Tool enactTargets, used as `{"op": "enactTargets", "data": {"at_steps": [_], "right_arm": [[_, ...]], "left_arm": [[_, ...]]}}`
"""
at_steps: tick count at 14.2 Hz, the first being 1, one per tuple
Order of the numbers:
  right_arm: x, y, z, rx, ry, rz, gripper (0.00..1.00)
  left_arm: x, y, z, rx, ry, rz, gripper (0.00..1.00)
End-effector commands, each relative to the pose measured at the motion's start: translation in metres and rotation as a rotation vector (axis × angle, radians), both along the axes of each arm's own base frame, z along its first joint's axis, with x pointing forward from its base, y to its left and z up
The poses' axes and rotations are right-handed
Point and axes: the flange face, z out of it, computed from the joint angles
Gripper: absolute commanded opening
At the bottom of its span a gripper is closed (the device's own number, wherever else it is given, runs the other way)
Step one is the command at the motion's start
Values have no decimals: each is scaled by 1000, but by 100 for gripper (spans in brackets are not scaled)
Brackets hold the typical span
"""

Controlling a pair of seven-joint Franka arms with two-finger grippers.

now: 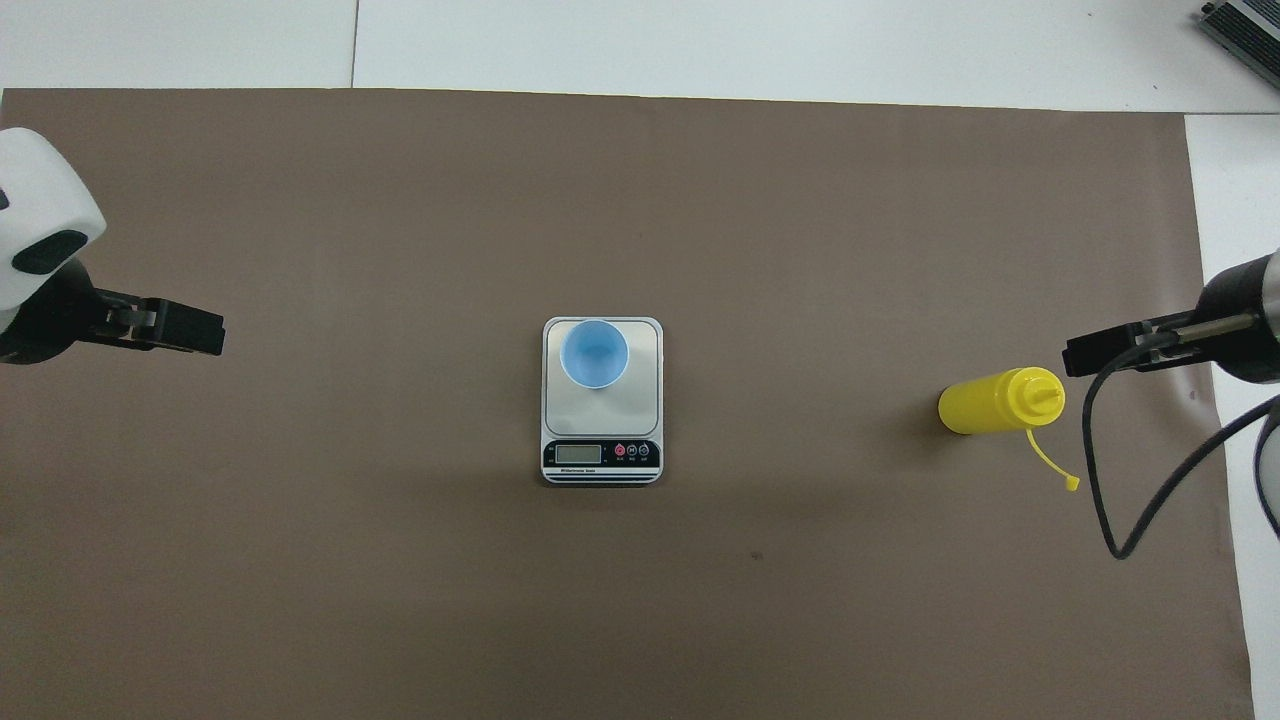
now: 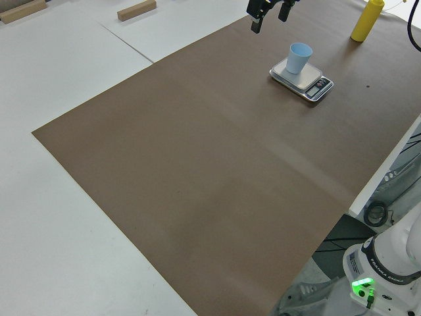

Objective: Pour seasoning into cup on scale with both arms
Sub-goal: 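Reach the right gripper to the yellow bottle and grasp it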

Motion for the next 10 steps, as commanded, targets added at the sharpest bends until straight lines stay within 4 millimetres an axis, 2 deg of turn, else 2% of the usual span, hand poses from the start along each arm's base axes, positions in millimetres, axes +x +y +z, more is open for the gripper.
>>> {"op": "enactTargets", "data": {"at_steps": [1, 3, 4, 6, 9, 10], "right_arm": [[-22, -41, -25, 63, -53, 112, 100], [-34, -61, -43, 79, -61, 229, 100], [-37, -70, -51, 110, -81, 272, 100], [-38, -87, -65, 151, -132, 350, 100], [-43, -112, -95, 203, -200, 457, 100], [-47, -124, -108, 224, -230, 487, 100]], "left_arm": [[-8, 8, 9, -28, 18, 31, 100], [-8, 19, 7, -26, 33, 50, 100], [-7, 35, 8, -27, 37, 70, 100], [-11, 43, -1, -27, 34, 81, 100], [-10, 30, 0, -29, 20, 46, 100], [-7, 32, 8, -31, 14, 48, 100]]}}
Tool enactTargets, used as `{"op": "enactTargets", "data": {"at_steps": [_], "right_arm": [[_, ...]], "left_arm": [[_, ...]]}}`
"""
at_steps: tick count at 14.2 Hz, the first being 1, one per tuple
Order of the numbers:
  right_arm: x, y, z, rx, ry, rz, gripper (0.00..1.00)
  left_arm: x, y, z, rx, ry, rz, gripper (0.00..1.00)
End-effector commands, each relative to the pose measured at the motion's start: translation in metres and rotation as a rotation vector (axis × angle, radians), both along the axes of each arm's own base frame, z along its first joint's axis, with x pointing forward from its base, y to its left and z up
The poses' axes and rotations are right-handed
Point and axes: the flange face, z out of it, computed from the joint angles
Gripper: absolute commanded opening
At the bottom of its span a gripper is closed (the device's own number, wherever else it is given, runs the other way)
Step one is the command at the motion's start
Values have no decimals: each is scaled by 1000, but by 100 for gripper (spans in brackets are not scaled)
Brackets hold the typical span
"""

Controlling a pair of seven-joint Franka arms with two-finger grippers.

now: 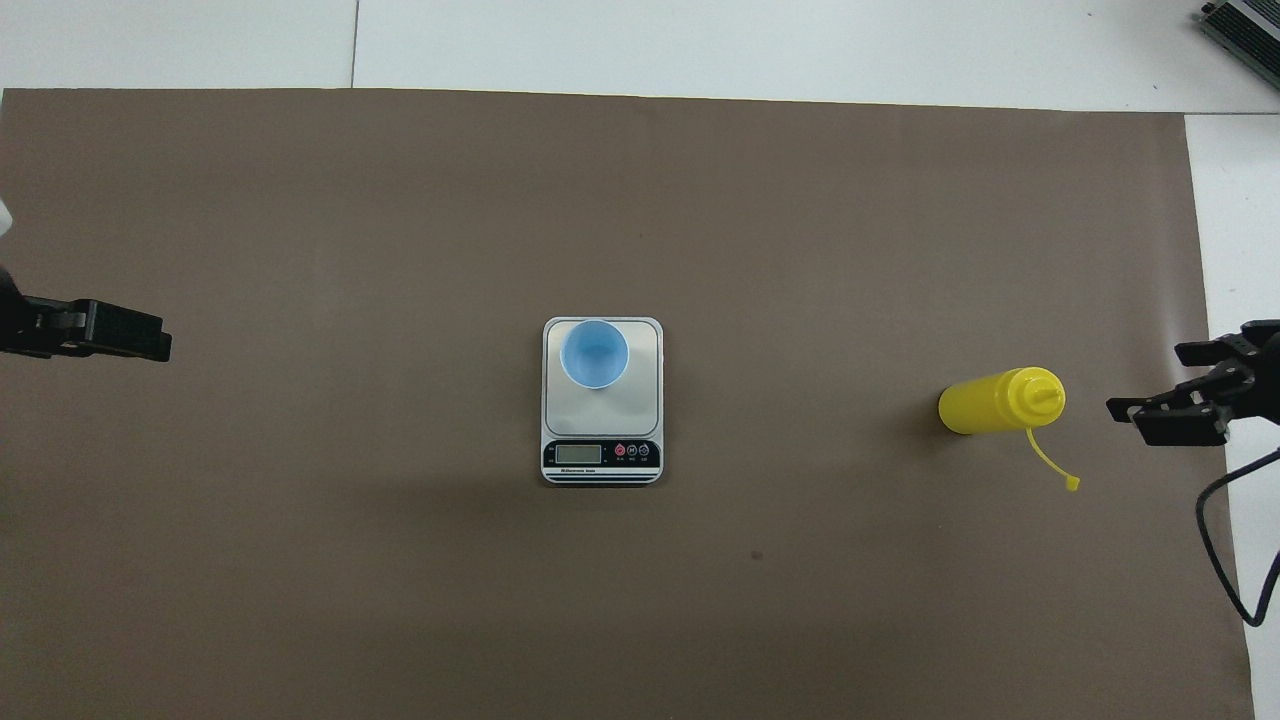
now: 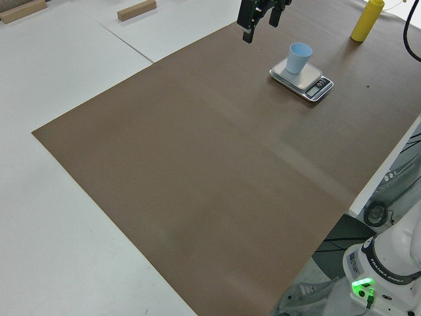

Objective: Pour seasoning into cup on scale with both arms
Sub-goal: 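Reach the right gripper to the yellow bottle and grasp it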

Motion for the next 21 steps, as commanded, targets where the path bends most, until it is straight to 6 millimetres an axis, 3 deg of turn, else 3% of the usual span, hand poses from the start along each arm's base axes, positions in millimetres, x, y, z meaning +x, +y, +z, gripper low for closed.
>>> {"op": "enactTargets", "data": {"at_steps": [1, 6, 8, 14, 17, 21], "right_arm": [[-17, -24, -31, 58, -88, 91, 100], [-24, -56, -87, 145, -188, 210, 100], [-28, -54, -101, 192, -203, 197, 100], [-30, -66, -176, 316, -312, 303, 100], [-36, -62, -198, 376, -350, 278, 100], [-38, -45, -208, 428, -375, 253, 100]], "left_arm": [[1, -1, 11, -17, -4, -7, 100], [4, -3, 18, -9, -8, -12, 100], [-1, -4, 13, -4, 12, -18, 100], [-9, -8, 13, -3, 35, -19, 100], [-8, -7, 14, -3, 30, -17, 100], [-10, -6, 11, -2, 46, -16, 100]]}}
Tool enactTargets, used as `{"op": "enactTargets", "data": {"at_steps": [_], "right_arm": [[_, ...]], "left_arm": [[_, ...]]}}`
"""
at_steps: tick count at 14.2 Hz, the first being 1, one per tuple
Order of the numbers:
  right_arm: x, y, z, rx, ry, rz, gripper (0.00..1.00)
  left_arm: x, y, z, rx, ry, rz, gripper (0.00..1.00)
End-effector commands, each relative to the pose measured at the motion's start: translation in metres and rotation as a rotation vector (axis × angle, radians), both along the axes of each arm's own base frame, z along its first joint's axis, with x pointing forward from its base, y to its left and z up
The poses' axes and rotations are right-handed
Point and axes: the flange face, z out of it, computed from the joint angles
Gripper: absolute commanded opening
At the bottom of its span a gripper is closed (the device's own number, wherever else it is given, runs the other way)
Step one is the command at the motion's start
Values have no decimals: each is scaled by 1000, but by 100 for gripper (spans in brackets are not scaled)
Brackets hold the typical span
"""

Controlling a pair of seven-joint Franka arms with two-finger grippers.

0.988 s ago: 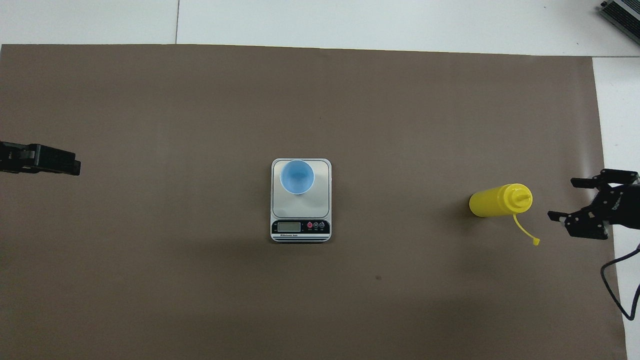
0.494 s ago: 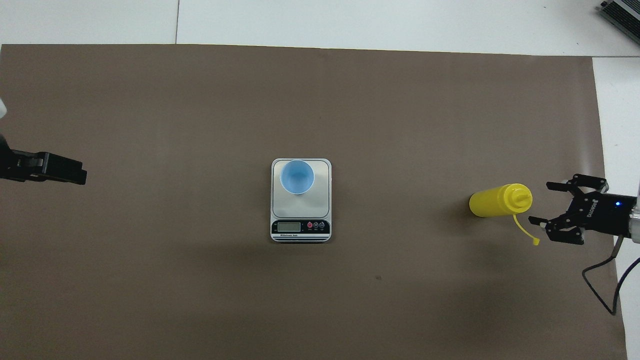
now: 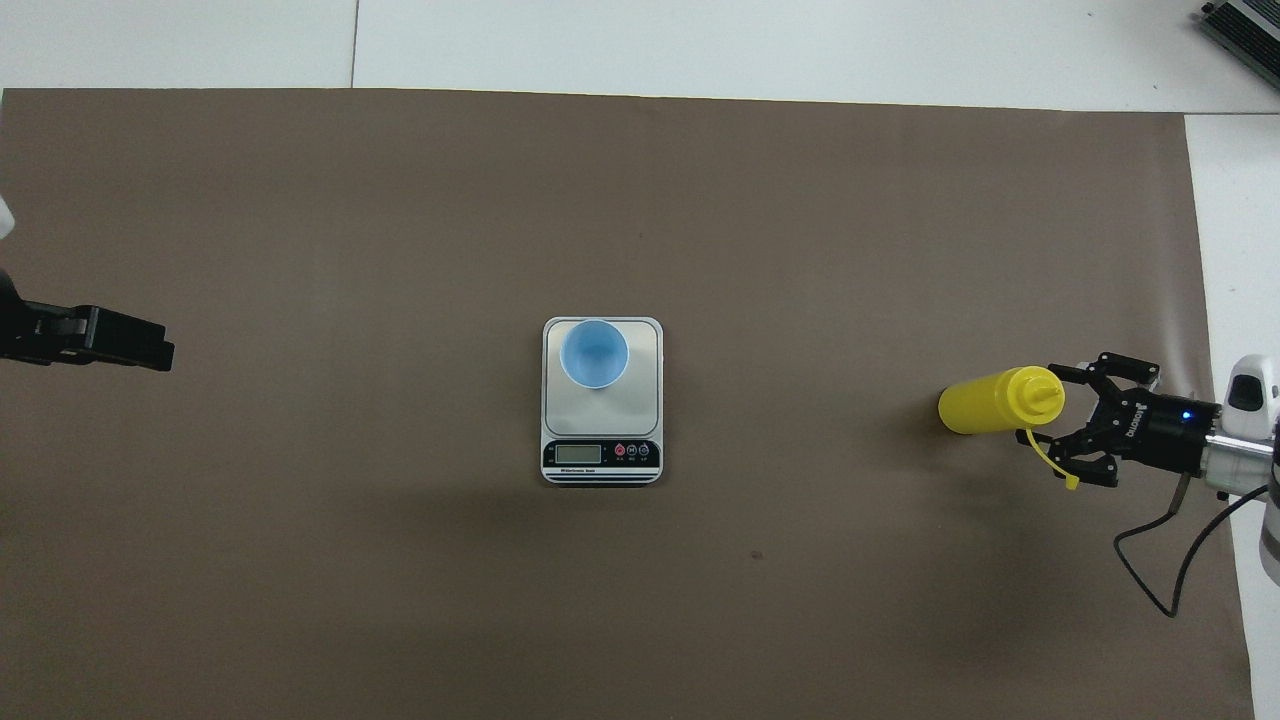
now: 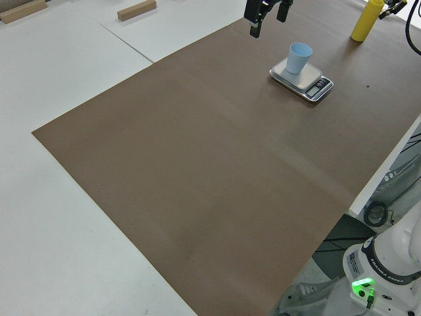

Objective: Pour seasoning into cup on scale with both arms
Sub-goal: 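Reach the right gripper to the yellow bottle and grasp it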

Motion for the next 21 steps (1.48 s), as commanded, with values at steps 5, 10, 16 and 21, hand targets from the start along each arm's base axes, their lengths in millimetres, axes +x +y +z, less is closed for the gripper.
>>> {"op": "enactTargets", "data": {"at_steps": [5, 10, 16, 21], "right_arm": [[-13, 19, -25, 89, -31, -41, 100], [-12, 40, -27, 116, -30, -30, 100], [-3, 55, -24, 148, -45, -40, 63], [23, 53, -8, 148, -85, -36, 0]], "left_arm": [[-6, 6, 1, -4, 12, 8, 100], [-5, 9, 1, -4, 12, 13, 100], [-5, 9, 1, -4, 12, 13, 100], [-5, 9, 1, -4, 12, 13, 100]]}}
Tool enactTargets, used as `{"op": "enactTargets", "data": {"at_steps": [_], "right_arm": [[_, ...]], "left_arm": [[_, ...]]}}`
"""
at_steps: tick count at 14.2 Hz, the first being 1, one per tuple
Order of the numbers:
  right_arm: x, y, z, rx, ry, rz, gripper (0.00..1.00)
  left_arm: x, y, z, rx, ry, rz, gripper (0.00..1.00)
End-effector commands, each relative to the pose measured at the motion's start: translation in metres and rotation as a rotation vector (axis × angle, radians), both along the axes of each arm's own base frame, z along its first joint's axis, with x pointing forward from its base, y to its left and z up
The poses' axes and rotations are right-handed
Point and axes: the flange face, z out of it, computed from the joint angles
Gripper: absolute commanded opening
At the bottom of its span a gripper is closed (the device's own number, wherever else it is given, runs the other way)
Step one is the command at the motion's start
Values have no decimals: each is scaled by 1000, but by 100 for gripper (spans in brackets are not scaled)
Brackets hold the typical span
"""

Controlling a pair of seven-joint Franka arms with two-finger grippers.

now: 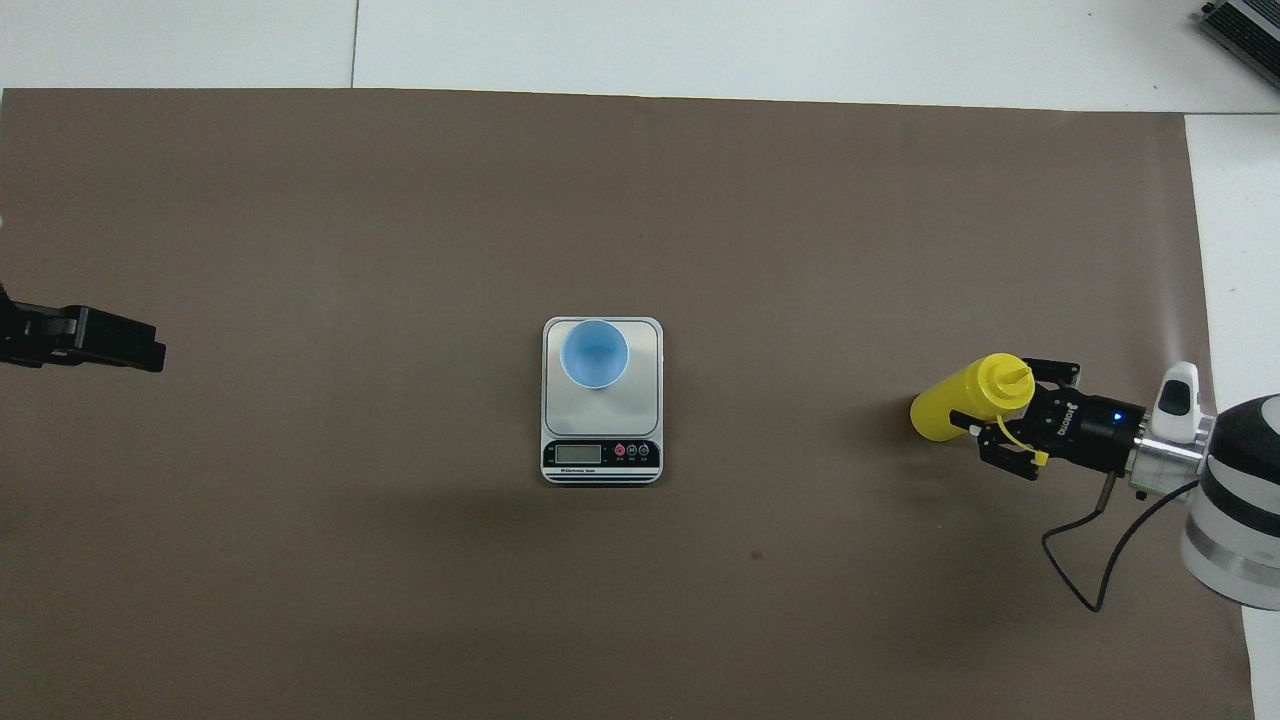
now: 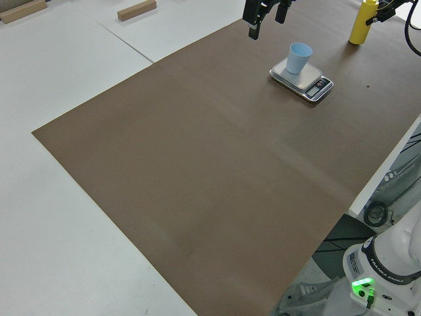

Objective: Pour seasoning into cup on scale with both arms
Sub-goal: 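Lift the yellow bottle with the right gripper over the cup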

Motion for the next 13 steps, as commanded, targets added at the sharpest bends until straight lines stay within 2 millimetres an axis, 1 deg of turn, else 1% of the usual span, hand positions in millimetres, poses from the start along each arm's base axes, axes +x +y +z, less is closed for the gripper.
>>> {"op": "enactTargets", "data": {"at_steps": [1, 2, 4, 7, 8, 9, 10, 13], "right_arm": [[27, -1, 15, 13, -53, -5, 0], [35, 13, 20, 16, -49, 12, 0], [50, 29, 37, 13, -46, 23, 0], [77, 67, 71, -31, -12, 20, 0], [87, 82, 84, -51, 1, 21, 0], [98, 103, 101, -71, 12, 19, 0], [105, 124, 111, -96, 28, 12, 0], [121, 179, 147, -215, 19, -9, 0]], "left_arm": [[-6, 2, 2, -4, 9, 1, 100], [-6, 2, 2, -4, 9, -1, 100], [-6, 2, 2, -4, 9, 1, 100], [-6, 2, 2, -4, 9, -1, 100], [-6, 2, 2, -4, 7, -1, 100], [-6, 1, 2, -4, 7, -4, 100], [-6, 2, 2, -4, 7, -2, 100], [-6, 2, 1, -4, 10, -1, 100]]}}
